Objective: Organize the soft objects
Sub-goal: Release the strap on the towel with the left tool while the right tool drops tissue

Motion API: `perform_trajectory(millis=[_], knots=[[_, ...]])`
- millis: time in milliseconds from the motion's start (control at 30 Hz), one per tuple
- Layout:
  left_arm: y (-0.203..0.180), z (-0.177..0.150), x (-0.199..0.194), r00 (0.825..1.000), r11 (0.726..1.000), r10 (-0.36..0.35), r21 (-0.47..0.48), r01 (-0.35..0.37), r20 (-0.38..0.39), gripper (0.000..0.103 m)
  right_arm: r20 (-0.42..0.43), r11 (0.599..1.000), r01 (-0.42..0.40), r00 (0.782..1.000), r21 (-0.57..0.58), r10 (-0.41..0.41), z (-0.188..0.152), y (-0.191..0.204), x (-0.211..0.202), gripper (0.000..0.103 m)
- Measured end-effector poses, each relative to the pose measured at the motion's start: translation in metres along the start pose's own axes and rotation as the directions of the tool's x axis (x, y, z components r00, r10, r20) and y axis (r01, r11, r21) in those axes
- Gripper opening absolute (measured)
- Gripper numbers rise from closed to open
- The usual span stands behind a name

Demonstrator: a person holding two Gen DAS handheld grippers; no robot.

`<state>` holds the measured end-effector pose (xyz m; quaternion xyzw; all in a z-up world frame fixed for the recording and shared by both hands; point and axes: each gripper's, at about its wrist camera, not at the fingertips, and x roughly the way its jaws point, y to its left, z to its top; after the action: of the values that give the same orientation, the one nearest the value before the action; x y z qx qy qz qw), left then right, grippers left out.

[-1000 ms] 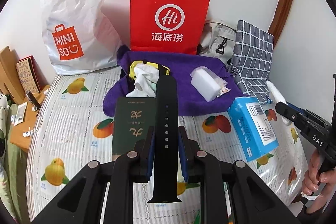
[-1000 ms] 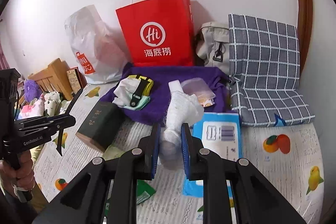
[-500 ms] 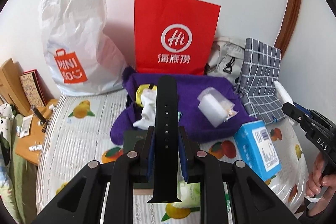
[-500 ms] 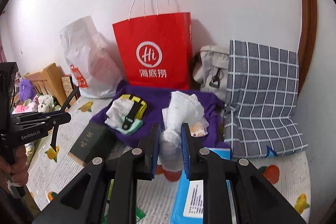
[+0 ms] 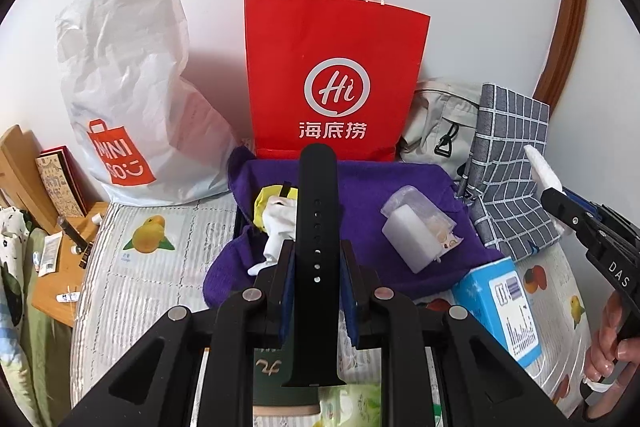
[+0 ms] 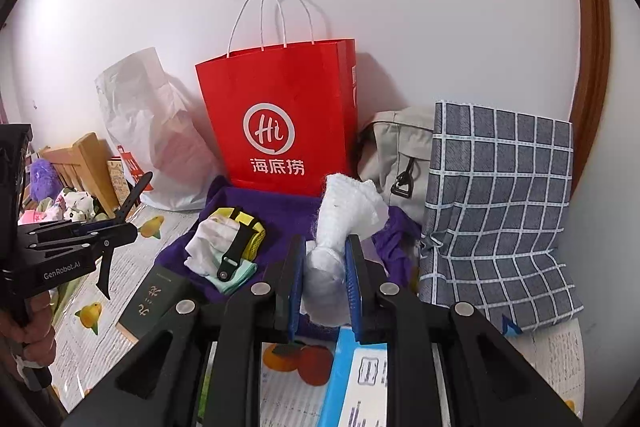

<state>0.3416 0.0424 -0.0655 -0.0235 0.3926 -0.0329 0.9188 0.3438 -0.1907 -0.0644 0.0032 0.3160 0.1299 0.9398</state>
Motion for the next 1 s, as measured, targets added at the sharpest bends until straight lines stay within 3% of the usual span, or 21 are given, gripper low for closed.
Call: perform_trajectory(millis=[600,800,1000], knots=[[0.008,0.034,0.045,1.0,1.0,0.011,-0.02,-0.011,-0.021,0.02,-0.009,0.999,-0.036,0.999,-0.027,0.036,0.03,0.003,0.049,0.02],[0.012,0.037,0.068,0.999,0.998,-0.012,-0.057,0.01,-0.031,0.02,-0.029,0.998,-0.058,0.998,0.006,0.058,0.022,-0.006,0.072,0.02],[0.022,0.039,0.097,0.997,0.997,0.012,-0.073,-0.017,-0.071,0.02,-0.063,0.998,-0.058,0.996,0.016,0.059,0.021,-0.016,0.09,0.02]])
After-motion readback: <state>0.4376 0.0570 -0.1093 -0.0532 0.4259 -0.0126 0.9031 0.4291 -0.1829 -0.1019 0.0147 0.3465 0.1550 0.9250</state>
